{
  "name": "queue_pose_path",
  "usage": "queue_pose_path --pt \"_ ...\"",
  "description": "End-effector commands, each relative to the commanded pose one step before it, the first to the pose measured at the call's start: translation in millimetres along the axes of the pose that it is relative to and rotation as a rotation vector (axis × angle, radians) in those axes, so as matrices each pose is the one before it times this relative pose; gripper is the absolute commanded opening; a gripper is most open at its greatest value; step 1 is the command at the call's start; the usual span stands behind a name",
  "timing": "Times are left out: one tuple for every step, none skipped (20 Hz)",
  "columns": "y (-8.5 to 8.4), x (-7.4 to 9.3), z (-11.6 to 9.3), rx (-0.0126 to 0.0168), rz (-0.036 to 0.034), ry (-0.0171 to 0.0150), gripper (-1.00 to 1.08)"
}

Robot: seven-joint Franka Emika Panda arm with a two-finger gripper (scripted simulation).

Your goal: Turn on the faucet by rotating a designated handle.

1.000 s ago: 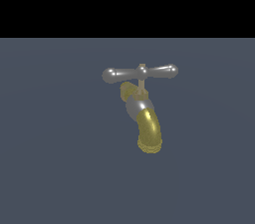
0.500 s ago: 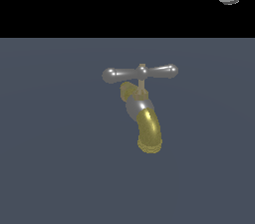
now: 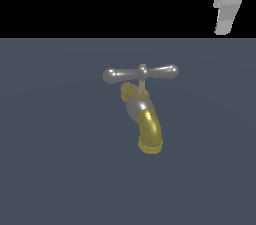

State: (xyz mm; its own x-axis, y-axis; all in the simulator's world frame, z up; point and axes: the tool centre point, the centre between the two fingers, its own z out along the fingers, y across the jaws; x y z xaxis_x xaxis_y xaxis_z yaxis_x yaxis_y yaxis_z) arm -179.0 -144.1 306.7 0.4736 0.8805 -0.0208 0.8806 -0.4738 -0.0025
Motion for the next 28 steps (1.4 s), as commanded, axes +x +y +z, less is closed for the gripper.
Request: queue_pose_path --pt "8.23 0.4 8.66 -0.00191 -0.05825 0.00015 -1.0" --pt "3.19 0.19 3.36 -0.00052 -0.02235 0.00021 -1.0" --pt "3.17 0.2 3.33 -0.00052 -0.02219 0.00021 -1.0" --pt "3.15 0.2 3.3 -0.00051 -0.02201 0.00021 -1.0" --pt "3.13 0.21 3.27 -0.00051 -0.02183 0.00021 -1.0" --pt "3.1 0.21 3.24 -0.0005 -0.02164 0.00022 -1.0" --pt "3.08 0.22 3.21 -0.00049 -0.02146 0.00023 -1.0" --pt "3.05 0.23 3.18 -0.00049 -0.02124 0.00023 -1.0" --pt "3.02 0.23 3.14 -0.00048 -0.02103 0.00024 -1.0" --pt "3.0 0.24 3.11 -0.00047 -0.02082 0.00025 -1.0" --pt "2.97 0.25 3.07 -0.00046 -0.02059 0.00027 -1.0" --pt "2.94 0.25 3.04 -0.00045 -0.02037 0.00028 -1.0" --pt "2.91 0.26 3.0 -0.00044 -0.02015 0.0003 -1.0" --pt "2.87 0.27 2.97 -0.00043 -0.01991 0.00031 -1.0" --pt "2.84 0.28 2.93 -0.00041 -0.01969 0.00033 -1.0" --pt "2.81 0.28 2.9 -0.0004 -0.01946 0.00036 -1.0" --pt "2.78 0.29 2.87 -0.00039 -0.01924 0.00038 -1.0" --pt "2.75 0.3 2.84 -0.00037 -0.01902 0.00041 -1.0" --pt "2.72 0.31 2.81 -0.00036 -0.0188 0.00043 -1.0" --pt "2.69 0.32 2.78 -0.00034 -0.0186 0.00047 -1.0" --pt "2.66 0.32 2.75 -0.00033 -0.01839 0.0005 -1.0" --pt "2.64 0.34 2.72 -0.00031 -0.01822 0.00054 -1.0" --pt "2.61 0.35 2.7 -0.00029 -0.01804 0.00057 -1.0" --pt "2.59 0.36 2.68 -0.00028 -0.01789 0.00061 -1.0" --pt "2.57 0.37 2.67 -0.00026 -0.01774 0.00066 -1.0" --pt "2.55 0.39 2.65 -0.00024 -0.0176 0.00071 -1.0" --pt "2.48 0.4 2.57 -0.00022 -0.01709 0.00074 -1.0" --pt "2.35 0.39 2.44 -0.00019 -0.01621 0.00076 -1.0"
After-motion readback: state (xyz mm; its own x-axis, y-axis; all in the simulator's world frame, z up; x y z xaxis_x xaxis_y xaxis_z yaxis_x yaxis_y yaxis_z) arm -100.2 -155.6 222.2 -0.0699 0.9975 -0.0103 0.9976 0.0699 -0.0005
